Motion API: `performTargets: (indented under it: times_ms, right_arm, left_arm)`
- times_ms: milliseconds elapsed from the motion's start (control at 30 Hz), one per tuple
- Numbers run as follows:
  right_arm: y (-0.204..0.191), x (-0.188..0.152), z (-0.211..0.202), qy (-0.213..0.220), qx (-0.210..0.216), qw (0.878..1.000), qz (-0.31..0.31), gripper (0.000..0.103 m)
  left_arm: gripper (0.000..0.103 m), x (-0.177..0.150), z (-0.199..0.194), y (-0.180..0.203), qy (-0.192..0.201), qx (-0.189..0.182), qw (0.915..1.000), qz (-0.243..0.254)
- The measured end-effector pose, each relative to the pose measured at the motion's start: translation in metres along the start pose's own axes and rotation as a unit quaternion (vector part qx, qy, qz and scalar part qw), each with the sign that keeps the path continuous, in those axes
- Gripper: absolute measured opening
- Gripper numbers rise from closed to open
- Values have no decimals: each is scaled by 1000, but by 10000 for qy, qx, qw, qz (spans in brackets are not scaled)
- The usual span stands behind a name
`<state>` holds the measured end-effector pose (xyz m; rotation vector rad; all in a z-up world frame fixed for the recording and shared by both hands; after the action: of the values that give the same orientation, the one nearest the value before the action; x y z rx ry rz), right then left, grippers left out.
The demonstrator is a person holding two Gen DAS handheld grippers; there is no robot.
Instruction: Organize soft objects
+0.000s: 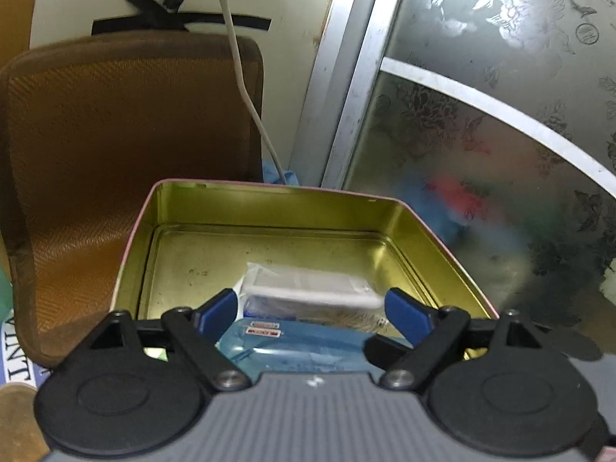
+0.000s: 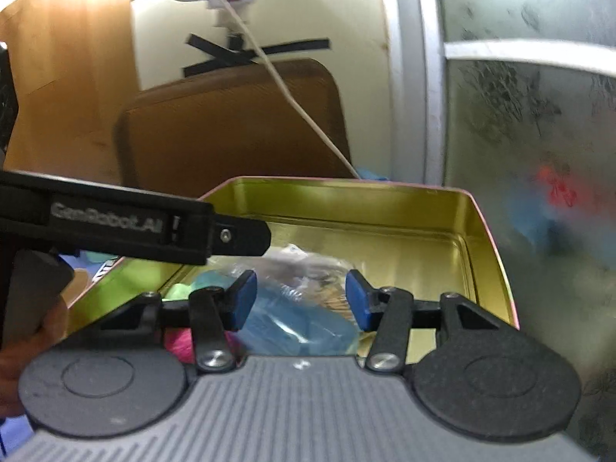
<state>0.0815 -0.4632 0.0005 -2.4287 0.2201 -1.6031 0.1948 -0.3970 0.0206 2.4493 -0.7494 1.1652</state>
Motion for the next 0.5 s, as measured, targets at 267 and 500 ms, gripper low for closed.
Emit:
performTargets:
  times_ms: [267, 500]
  right_arm:
    - [-10, -25, -43, 460, 201, 9980, 383, 55]
    - [-32, -39, -75, 768, 269, 9936, 788, 56]
  left_arm:
    - [87, -23, -18, 0, -50, 229, 9996, 184]
    - [97, -45, -83, -1, 288, 490, 9979, 305]
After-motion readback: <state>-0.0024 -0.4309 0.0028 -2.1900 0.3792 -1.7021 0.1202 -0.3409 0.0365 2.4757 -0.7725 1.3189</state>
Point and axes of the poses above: each gripper's, at about its wrist camera, not at the fingertips, and z roughly the way its jaws point, y to its right, x to its top, the point moved 7 cm from there along z, roughly the way its jaws point, and after that the axes turned 15 degrees about x, right-handed, at the moved point
